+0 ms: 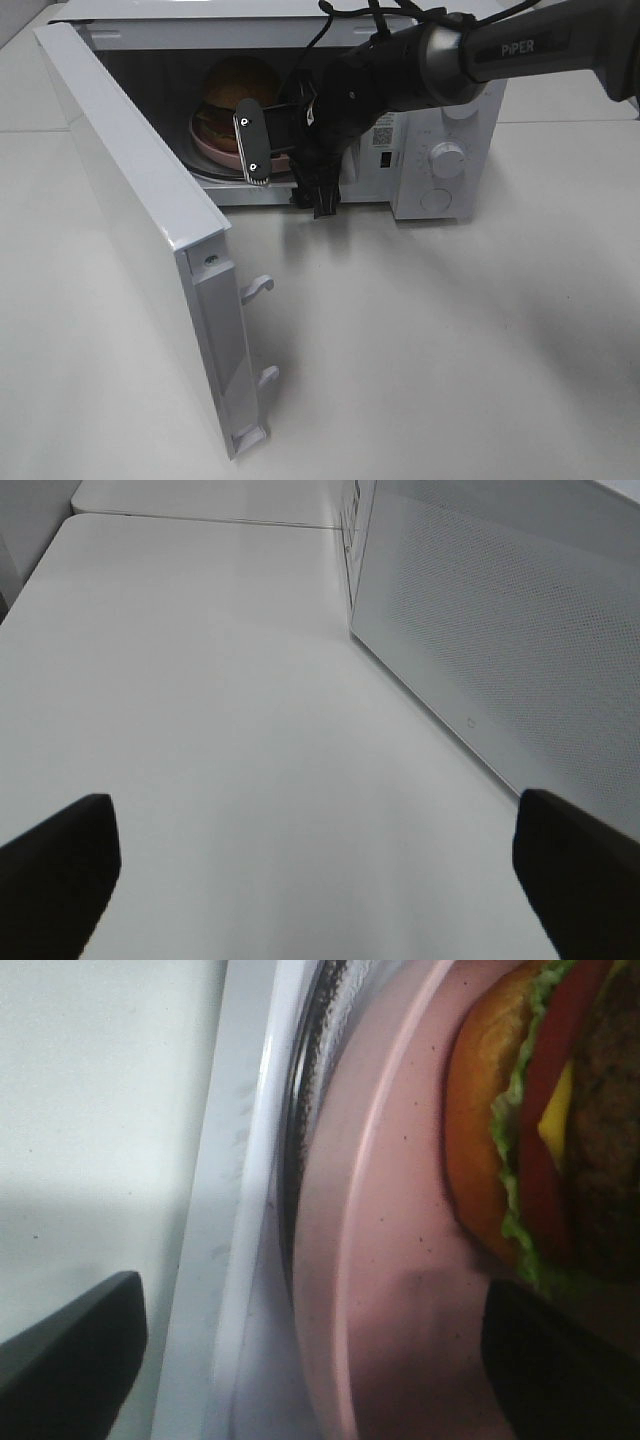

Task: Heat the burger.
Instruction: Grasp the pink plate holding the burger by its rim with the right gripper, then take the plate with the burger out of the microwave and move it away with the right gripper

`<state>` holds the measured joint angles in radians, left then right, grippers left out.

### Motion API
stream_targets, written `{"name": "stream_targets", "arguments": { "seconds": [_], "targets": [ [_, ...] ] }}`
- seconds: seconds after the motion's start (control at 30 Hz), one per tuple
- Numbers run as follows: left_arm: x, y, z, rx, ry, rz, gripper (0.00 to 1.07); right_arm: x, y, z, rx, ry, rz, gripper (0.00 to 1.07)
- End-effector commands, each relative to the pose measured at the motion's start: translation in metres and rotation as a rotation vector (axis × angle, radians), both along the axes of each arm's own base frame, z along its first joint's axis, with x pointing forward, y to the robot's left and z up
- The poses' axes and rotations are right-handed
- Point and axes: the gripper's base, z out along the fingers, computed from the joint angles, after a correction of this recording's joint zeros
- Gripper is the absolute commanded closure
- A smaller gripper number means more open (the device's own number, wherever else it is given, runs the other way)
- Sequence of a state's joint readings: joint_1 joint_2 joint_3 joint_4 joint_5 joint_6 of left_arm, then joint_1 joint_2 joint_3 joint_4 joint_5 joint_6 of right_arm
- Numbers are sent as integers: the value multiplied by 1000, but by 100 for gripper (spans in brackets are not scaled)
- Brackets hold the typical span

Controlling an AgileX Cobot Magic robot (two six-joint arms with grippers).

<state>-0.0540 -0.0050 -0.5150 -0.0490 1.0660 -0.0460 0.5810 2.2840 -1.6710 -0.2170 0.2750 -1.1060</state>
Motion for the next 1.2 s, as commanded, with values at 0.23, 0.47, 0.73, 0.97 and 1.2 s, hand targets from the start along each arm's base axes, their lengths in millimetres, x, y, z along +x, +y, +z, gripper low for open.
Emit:
{"name": "stream_targets", "arguments": {
  "seconds": [0.23, 0.47, 0.73, 0.97, 1.2],
  "targets": [
    [-2, 0, 0, -1, -12, 7, 7, 1, 0, 0, 10, 1, -8, 49],
    [-2, 0, 0, -1, -12, 7, 7, -1, 0, -2, 14, 31, -26, 97],
    [-2, 0, 0, -1, -12, 7, 7, -7, 1, 3, -18, 66, -24, 107],
    [-2, 0, 0, 0, -12, 7, 7, -14, 5, 12, -13, 86, -24, 107],
    [-2, 0, 0, 2, -12, 6, 7, -18, 0, 26, -55, 104, -9, 107]
  ]
}}
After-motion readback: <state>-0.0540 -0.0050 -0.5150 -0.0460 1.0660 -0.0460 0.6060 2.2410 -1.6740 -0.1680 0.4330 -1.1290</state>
